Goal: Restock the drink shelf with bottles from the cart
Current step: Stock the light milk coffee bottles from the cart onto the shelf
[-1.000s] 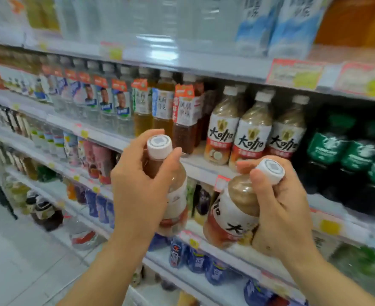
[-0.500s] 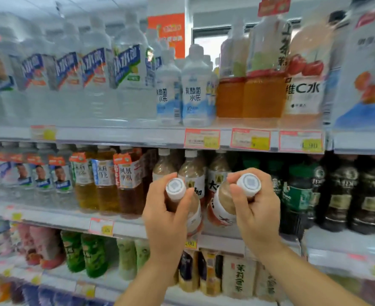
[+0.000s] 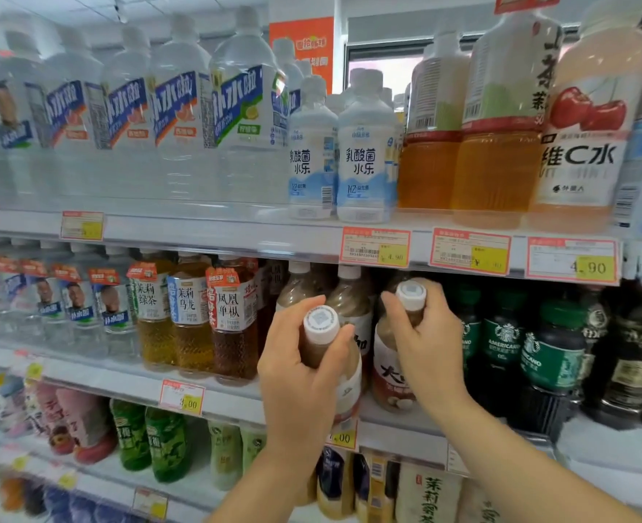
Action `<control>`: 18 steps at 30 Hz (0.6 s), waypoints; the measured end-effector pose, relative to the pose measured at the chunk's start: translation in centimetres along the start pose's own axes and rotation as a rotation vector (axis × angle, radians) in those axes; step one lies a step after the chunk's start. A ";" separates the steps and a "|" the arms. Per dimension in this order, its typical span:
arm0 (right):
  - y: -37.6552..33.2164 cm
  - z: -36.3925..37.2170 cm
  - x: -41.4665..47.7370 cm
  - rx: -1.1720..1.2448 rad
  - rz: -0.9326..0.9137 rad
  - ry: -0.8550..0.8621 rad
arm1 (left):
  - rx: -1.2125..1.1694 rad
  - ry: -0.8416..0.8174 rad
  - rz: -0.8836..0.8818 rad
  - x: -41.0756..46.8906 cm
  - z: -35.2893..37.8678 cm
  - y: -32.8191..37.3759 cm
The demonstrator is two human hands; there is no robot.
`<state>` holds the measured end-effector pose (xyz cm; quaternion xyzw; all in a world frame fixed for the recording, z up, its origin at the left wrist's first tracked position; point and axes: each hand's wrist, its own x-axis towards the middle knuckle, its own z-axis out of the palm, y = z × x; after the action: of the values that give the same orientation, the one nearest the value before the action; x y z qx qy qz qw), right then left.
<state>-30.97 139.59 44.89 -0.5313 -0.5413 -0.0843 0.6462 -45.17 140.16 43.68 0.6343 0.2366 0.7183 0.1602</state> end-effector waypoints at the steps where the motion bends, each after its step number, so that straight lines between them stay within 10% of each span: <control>1: 0.0 0.3 0.6 -0.009 0.038 -0.015 | -0.006 -0.001 -0.012 0.0 0.0 0.0; 12: 0.3 -3.2 -3.3 -0.069 -0.054 -0.171 | -0.084 -0.155 -0.108 0.1 -0.3 1.5; 18: -0.7 -6.2 -6.4 0.357 0.334 -0.744 | -0.234 -0.319 -0.202 -0.1 2.3 5.0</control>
<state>-30.23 131.53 41.15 -0.4858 -0.6498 0.3131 0.4937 -42.51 136.22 46.46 0.6903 0.1857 0.6116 0.3391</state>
